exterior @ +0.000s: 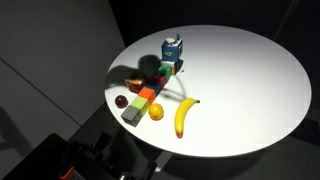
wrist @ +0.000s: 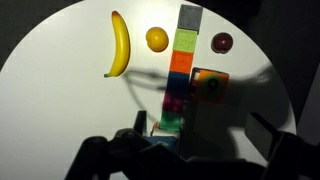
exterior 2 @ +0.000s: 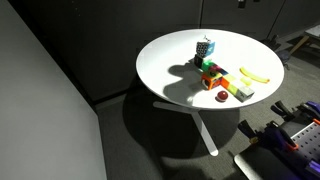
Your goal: Lift the blue and white dice and put it on top of the dice to the far right
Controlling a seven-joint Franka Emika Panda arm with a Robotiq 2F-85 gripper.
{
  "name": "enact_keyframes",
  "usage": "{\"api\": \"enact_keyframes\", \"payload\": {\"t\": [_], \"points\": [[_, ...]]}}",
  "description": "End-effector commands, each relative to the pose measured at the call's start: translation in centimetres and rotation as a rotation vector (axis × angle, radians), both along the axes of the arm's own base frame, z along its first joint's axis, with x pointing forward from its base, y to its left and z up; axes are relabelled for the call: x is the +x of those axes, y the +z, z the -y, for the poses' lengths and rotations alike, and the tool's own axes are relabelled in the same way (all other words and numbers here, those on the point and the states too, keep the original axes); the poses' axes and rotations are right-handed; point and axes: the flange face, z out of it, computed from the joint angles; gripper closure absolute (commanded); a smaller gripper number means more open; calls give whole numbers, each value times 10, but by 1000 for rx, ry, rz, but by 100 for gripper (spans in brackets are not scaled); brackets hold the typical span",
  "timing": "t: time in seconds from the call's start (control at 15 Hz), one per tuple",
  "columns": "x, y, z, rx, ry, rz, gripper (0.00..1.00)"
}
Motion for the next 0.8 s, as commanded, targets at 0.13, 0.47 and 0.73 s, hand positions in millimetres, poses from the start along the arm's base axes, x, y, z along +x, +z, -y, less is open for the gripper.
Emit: {"api": "enact_keyframes", "payload": {"t": [0.13,0.47,0.73], "points": [[-31,36,1,7,-4,46,0],[-53,55,1,18,-3,31,0],[-66,64,2,24,-1,7,0]]}}
